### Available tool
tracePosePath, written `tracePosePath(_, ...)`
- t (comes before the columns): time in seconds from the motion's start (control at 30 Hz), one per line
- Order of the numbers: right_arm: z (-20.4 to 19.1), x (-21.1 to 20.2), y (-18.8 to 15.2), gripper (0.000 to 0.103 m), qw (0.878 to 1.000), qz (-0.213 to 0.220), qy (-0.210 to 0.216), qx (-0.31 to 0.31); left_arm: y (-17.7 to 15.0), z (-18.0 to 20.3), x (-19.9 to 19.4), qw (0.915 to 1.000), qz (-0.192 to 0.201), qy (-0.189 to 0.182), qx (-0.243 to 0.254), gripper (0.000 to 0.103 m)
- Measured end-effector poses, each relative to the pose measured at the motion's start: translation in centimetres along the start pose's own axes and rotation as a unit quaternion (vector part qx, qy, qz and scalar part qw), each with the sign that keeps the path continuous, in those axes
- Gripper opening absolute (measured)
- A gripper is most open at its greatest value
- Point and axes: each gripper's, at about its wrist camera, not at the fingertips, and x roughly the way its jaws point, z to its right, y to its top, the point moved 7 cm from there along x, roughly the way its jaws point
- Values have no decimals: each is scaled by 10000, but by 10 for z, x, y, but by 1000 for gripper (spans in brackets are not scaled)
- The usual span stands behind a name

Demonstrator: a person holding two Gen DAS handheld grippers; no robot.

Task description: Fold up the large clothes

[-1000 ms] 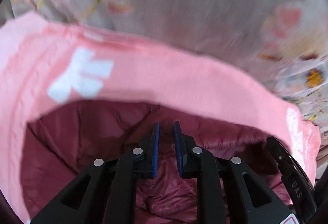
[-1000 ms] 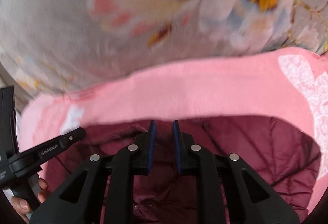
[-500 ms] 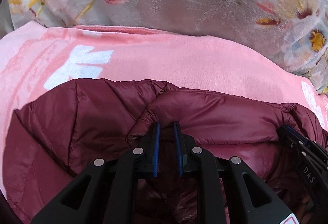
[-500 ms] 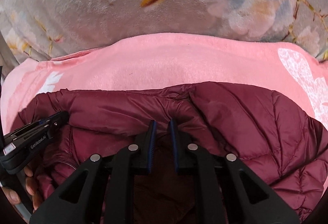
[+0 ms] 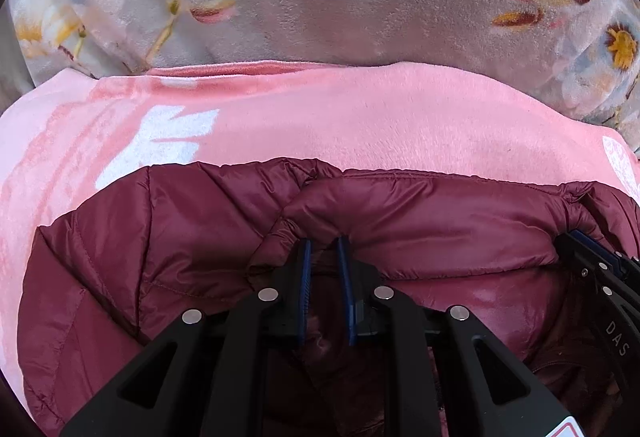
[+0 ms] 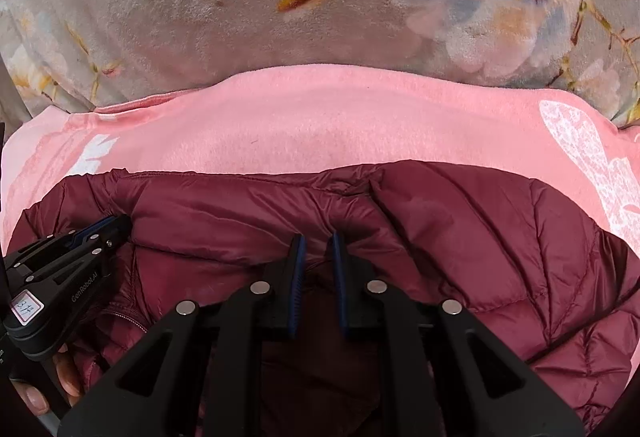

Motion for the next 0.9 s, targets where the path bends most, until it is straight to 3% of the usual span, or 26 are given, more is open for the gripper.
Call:
tracePosePath(0.63,0,-4,-3,13,10000,14,-16,-31,0,5,-2,9994,22,276,227,17)
tracePosePath(0.7,4,-25,-6,14,9999,-47,12,149,-5,2,-13,9983,4,468,353,23)
tracePosePath(0.73,9,-45,-9,18,9990,-40,198,393,-9,1,-20,9974,-22,577,432,35)
tracePosePath(0.77,12,-63,-11,25,9976,-7,388,577,-16,-3,-34,9962,-34,722,489,55)
tracePosePath(0.83,26,-119,-25,50,9932,196,749,875,-34,-12,-74,9966,165,599,546,71)
tracePosePath(0.9,41,-168,-45,56,9923,339,796,884,-58,-25,-111,9978,232,314,530,75)
